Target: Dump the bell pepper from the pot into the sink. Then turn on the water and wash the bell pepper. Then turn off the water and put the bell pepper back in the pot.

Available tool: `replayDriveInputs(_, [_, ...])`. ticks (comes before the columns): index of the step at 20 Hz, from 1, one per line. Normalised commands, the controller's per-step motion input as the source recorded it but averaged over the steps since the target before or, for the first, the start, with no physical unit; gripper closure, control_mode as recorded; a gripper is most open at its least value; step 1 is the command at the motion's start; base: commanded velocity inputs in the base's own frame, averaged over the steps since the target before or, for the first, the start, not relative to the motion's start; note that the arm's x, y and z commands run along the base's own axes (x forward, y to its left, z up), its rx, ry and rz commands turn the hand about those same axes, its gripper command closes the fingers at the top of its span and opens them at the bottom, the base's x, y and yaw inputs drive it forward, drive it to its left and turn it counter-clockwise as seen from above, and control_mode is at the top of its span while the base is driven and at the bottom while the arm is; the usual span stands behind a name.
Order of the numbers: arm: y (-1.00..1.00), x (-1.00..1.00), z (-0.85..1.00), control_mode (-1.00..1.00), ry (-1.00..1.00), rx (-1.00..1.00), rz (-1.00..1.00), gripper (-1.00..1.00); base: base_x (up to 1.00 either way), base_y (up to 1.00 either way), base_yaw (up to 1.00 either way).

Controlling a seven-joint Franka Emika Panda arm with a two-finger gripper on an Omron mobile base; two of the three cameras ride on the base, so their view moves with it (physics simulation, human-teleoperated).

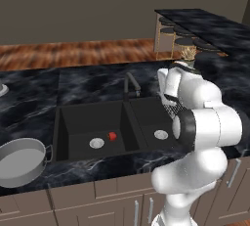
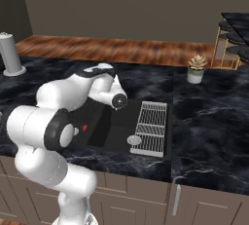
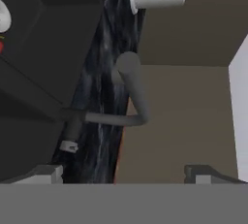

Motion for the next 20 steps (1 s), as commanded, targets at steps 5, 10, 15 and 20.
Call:
replayDriveInputs(5, [0.00,-0.74,0.48,-1.00,0.35,-0.11,0.00,-1.00,0.00,0.00,0.00])
replayDriveInputs(10, [0.00,-0.63,0.82,-1.00,0.46,-0.18,0.00,-1.00,0.00,0.00,0.00])
replayDriveInputs(15, [0.01,-0.51,0.68,-1.00,0.33,-0.19,0.00,-1.00,0.00,0.00,0.00])
replayDriveInputs(20, [0.16,-0.16,0.28,-1.00,0.01,-0.13,0.01,-1.00,0.00,0.00,0.00])
